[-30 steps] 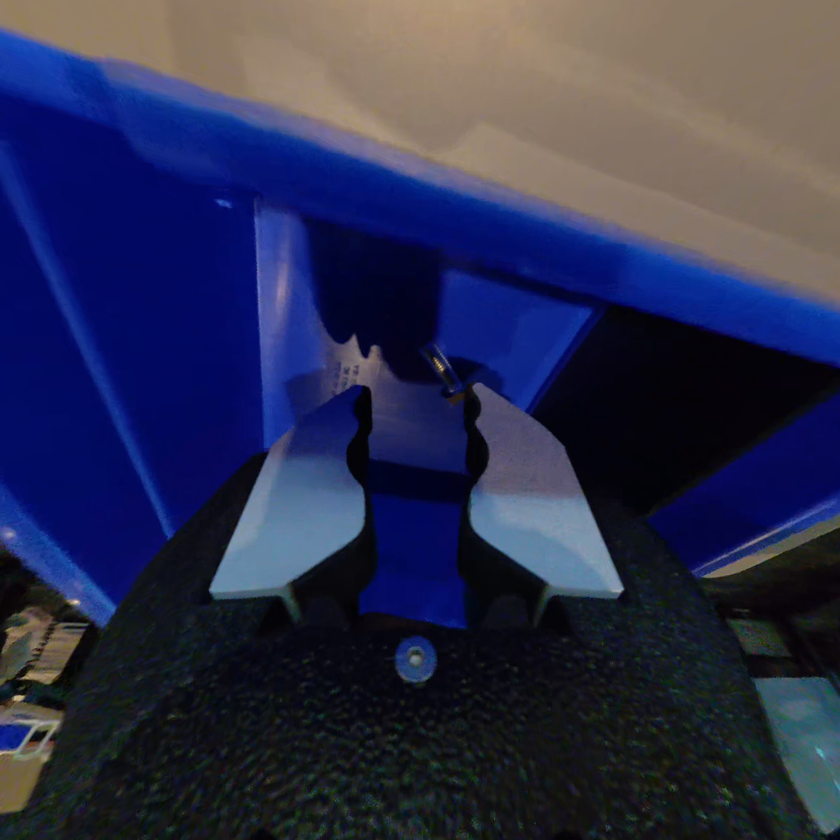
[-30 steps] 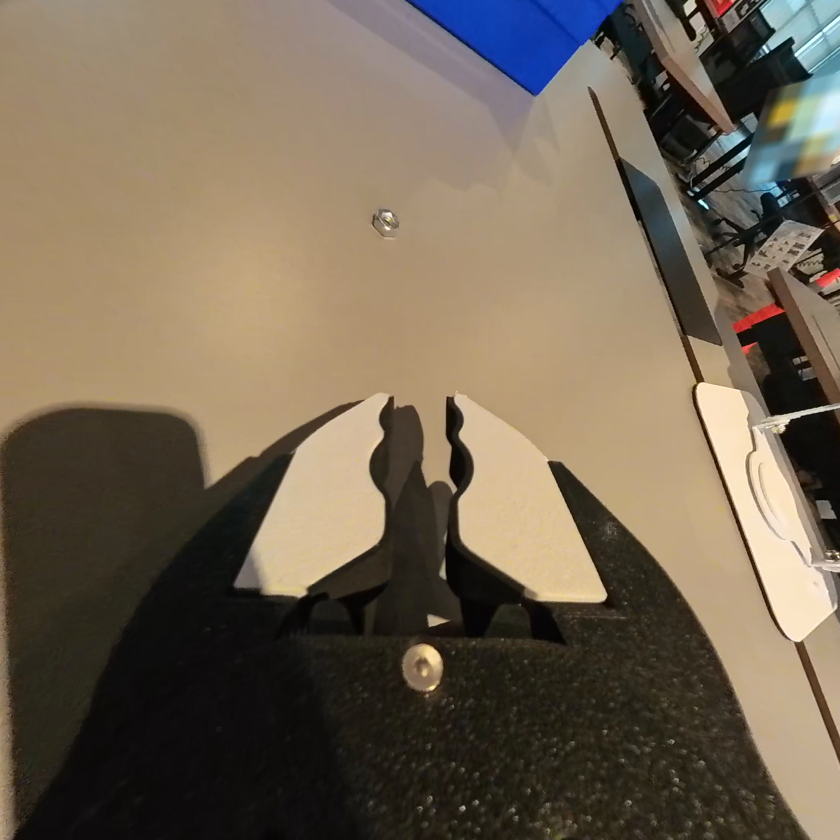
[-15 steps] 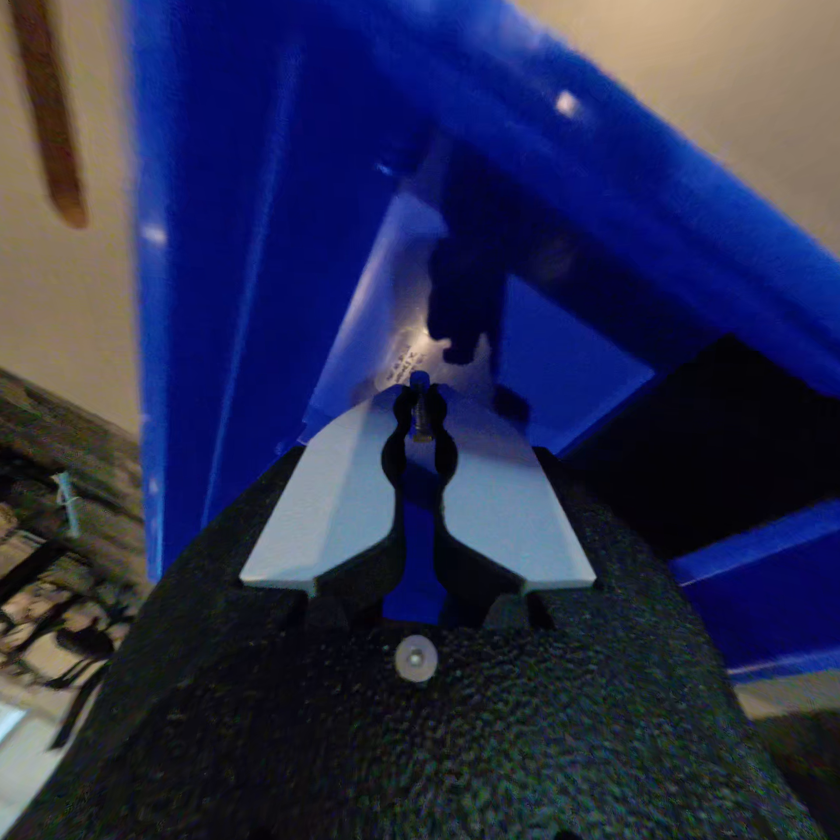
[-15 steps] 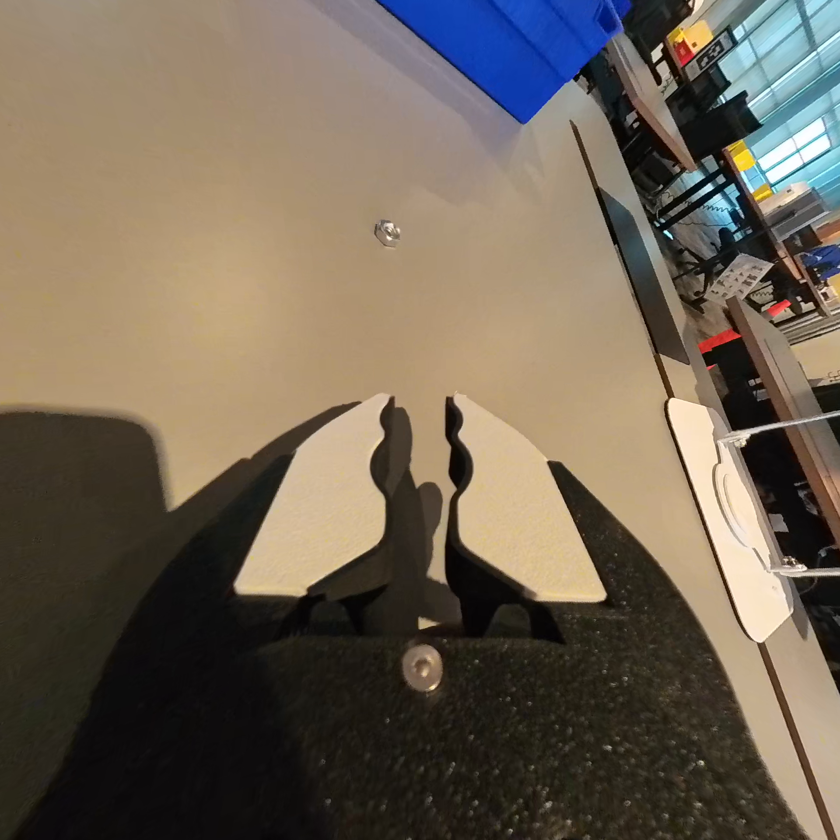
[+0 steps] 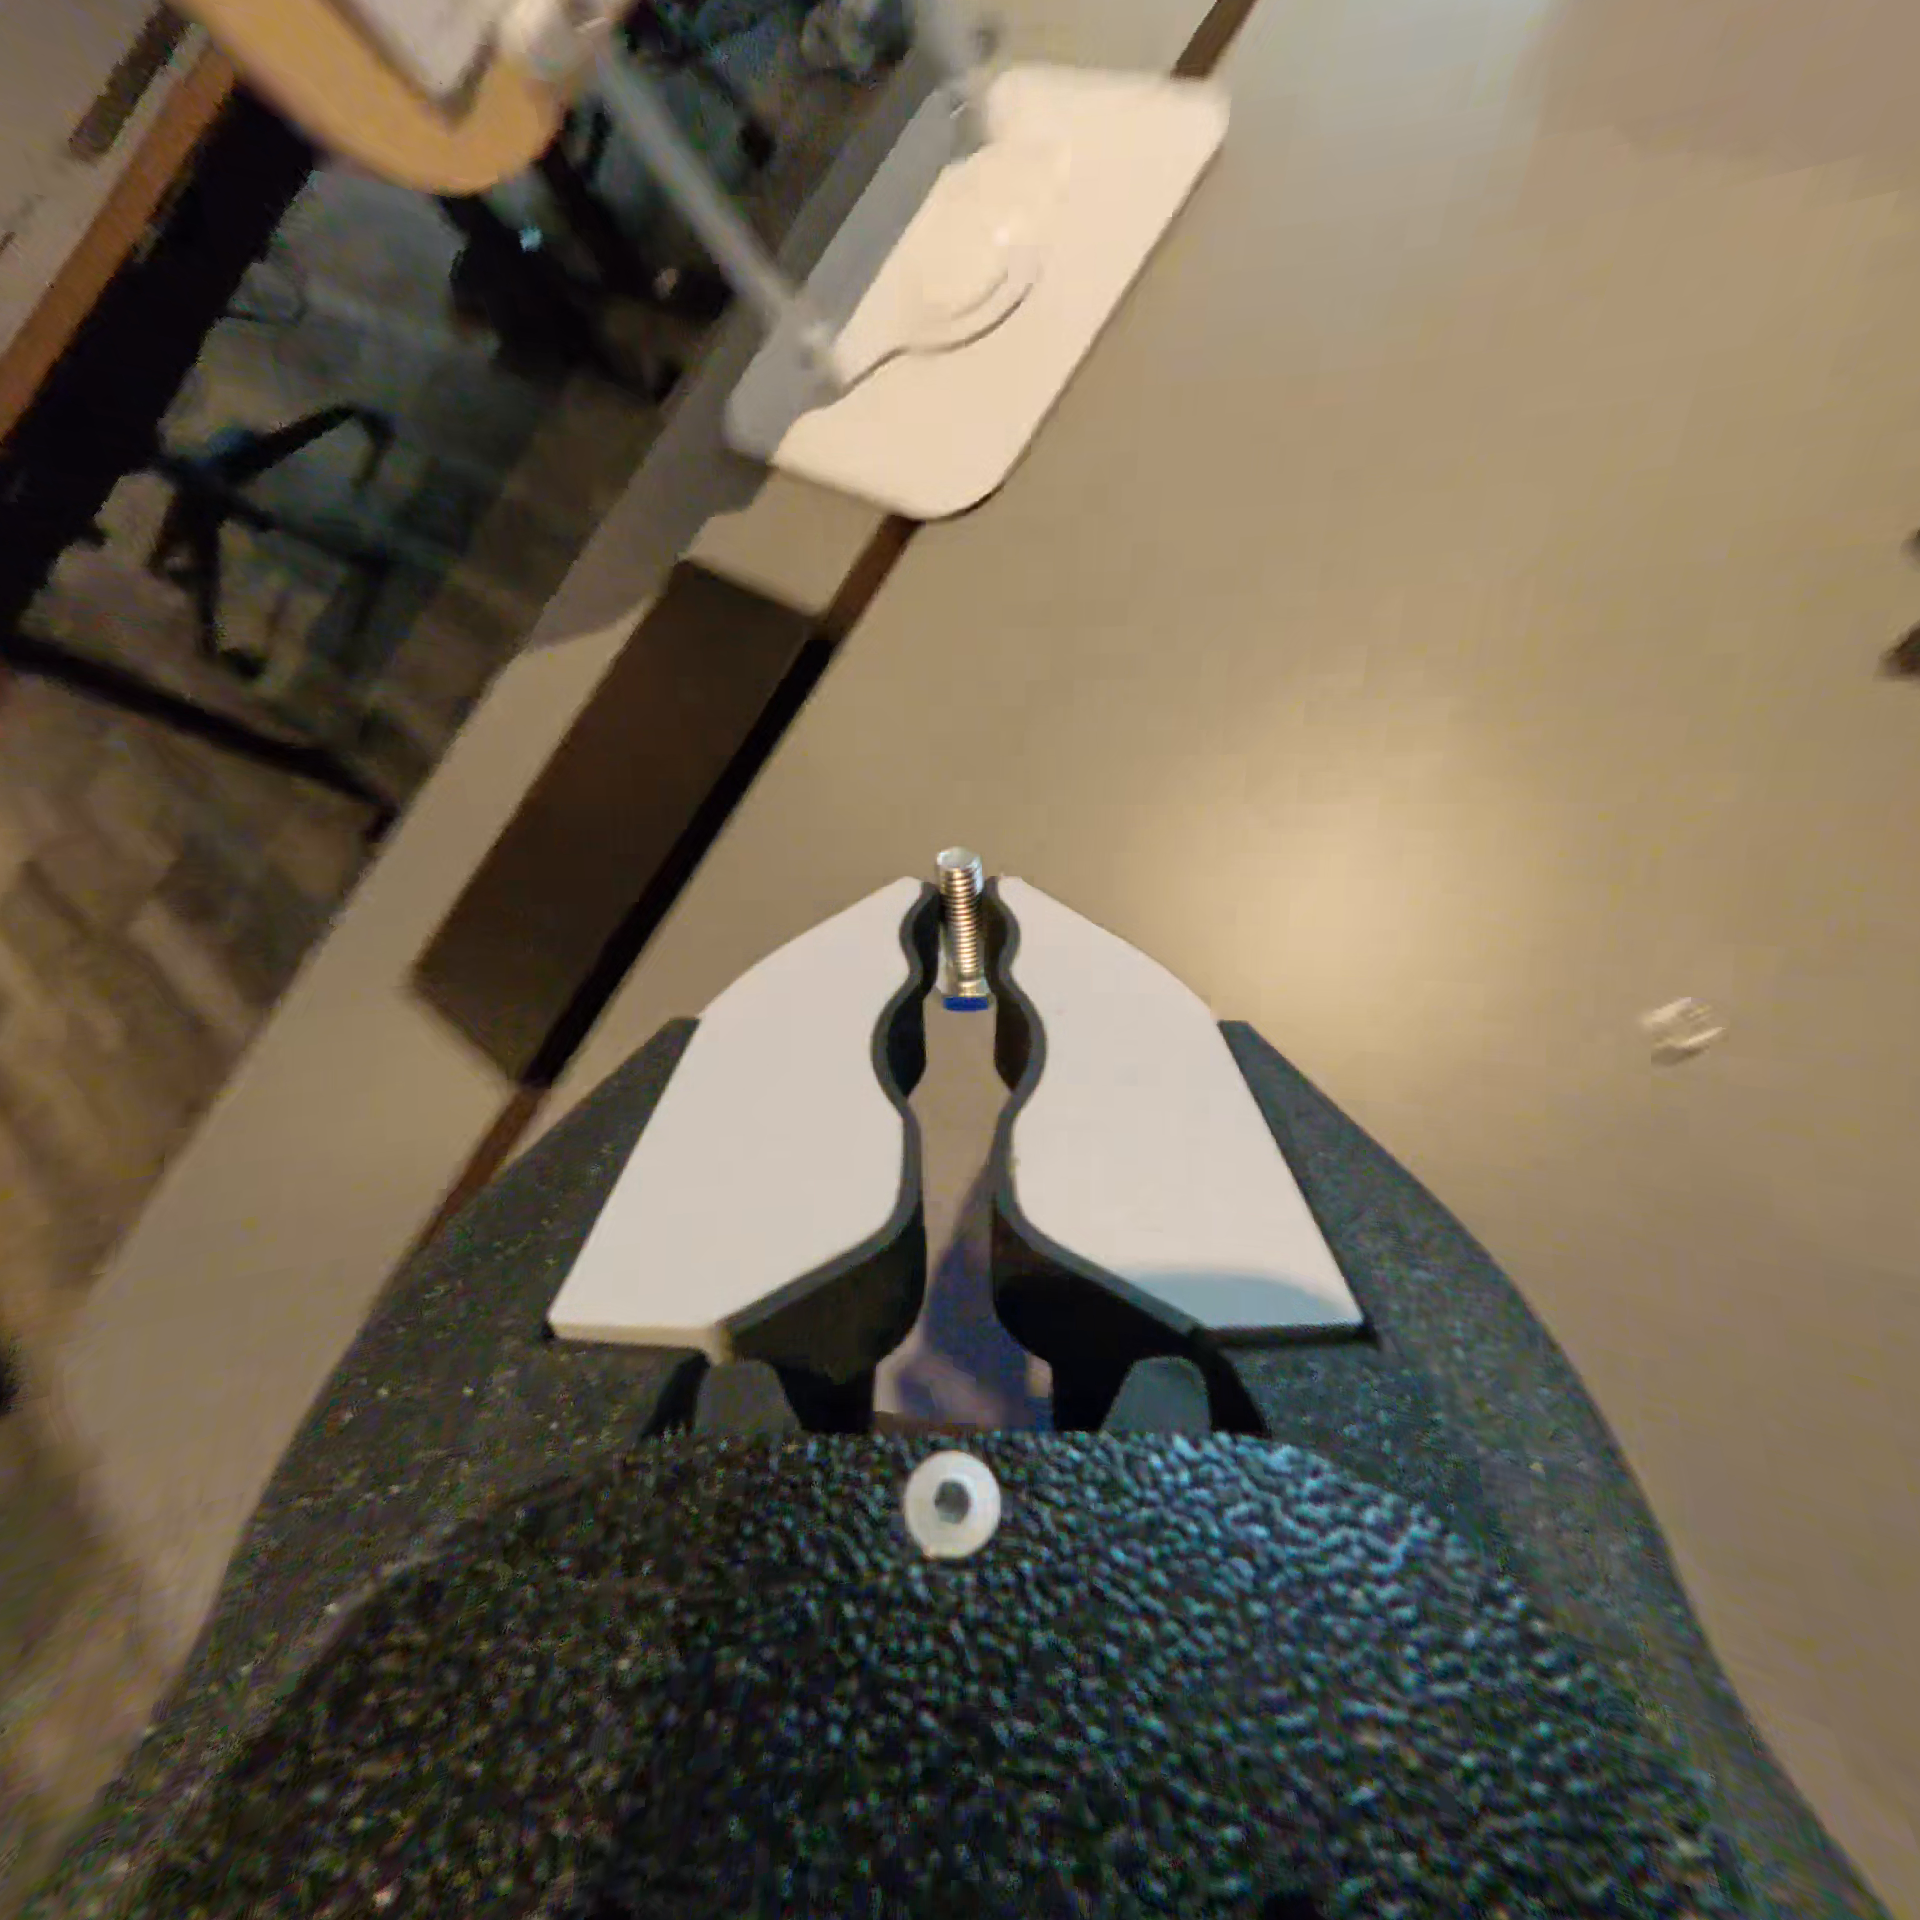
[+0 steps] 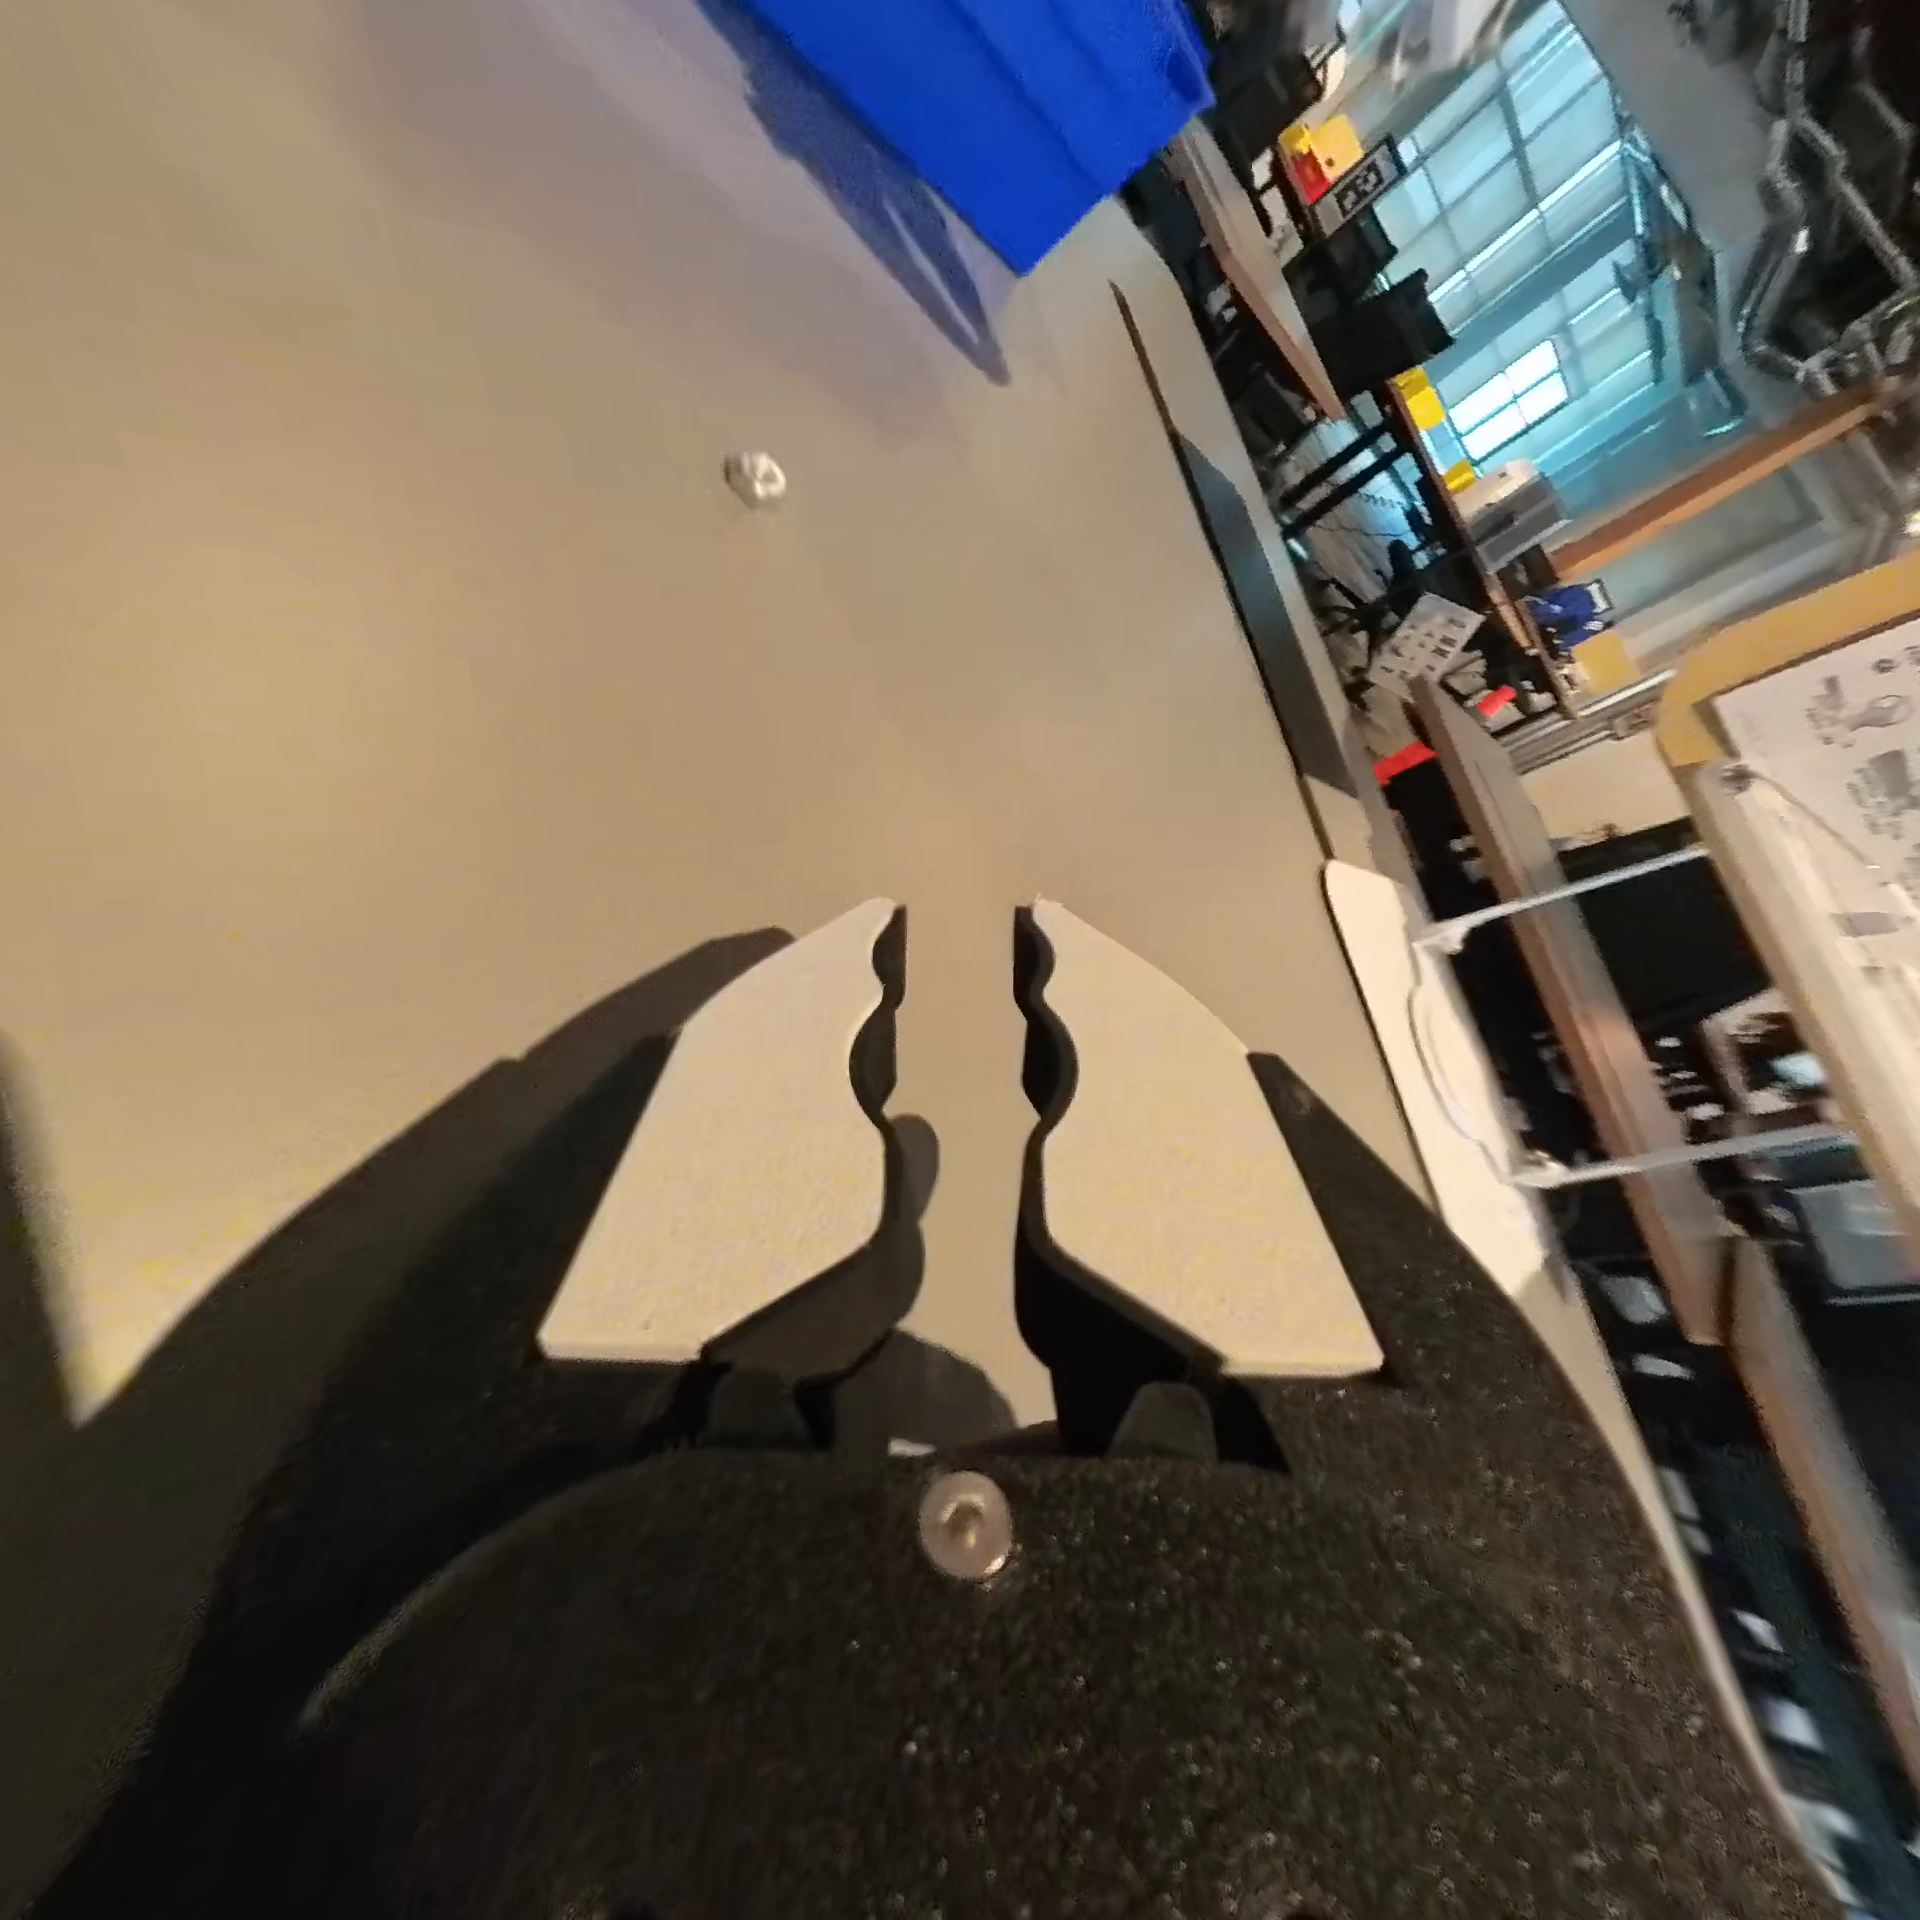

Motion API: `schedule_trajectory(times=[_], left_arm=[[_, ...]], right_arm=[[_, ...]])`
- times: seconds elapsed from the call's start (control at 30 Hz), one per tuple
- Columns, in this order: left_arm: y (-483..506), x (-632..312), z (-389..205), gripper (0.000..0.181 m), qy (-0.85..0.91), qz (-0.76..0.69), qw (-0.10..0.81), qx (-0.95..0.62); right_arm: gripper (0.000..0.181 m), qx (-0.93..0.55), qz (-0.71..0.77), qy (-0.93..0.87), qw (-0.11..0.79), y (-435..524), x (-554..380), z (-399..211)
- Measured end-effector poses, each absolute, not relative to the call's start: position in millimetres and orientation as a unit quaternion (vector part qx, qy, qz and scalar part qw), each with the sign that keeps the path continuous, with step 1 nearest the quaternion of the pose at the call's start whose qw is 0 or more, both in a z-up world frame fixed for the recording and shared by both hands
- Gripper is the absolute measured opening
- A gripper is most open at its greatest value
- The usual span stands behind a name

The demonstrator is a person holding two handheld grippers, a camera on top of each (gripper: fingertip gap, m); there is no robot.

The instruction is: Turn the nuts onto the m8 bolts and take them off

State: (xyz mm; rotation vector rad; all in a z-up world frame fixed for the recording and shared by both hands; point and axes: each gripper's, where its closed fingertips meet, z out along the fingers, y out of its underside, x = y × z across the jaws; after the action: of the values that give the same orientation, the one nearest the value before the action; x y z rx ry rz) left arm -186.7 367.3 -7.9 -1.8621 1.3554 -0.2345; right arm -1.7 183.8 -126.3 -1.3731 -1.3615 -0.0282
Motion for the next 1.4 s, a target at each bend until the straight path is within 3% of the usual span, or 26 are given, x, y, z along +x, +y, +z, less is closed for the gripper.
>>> schedule_trajectory(times=[0.1,0.23,0.33,0.53,0.67,0.8,1.07,1.3,1.4], left_arm=[[321,-128,-54,0.007,0.565,-0.164,0.337,-0.735],[259,-74,-126,0.007,0.642,-0.154,0.214,-0.72],[237,-54,-157,0.008,0.668,-0.12,0.171,-0.714],[231,-33,-165,0.008,0.643,-0.128,0.21,-0.726],[229,-38,-137,0.026,0.59,-0.195,0.284,-0.73],[230,-81,-115,0.028,0.522,-0.208,0.342,-0.753],[210,-135,-162,0.029,0.491,-0.14,0.295,-0.808],[199,-106,-166,0.003,0.512,-0.175,0.28,-0.793],[201,-103,-166,0.013,0.516,-0.155,0.281,-0.794]], right_arm=[[0.019,-0.581,-0.052,-0.584,0.565,184,9,-128],[0.018,-0.602,-0.049,-0.556,0.571,189,24,-121],[0.018,-0.62,-0.034,-0.536,0.572,193,33,-118],[0.017,-0.633,-0.048,-0.527,0.565,201,45,-123],[0.017,-0.636,-0.061,-0.527,0.56,203,50,-126],[0.017,-0.641,-0.067,-0.524,0.557,206,55,-128],[0.016,-0.648,-0.071,-0.515,0.556,210,58,-129],[0.016,-0.631,-0.104,-0.535,0.552,207,56,-133],[0.016,-0.626,-0.114,-0.541,0.55,206,55,-135]])
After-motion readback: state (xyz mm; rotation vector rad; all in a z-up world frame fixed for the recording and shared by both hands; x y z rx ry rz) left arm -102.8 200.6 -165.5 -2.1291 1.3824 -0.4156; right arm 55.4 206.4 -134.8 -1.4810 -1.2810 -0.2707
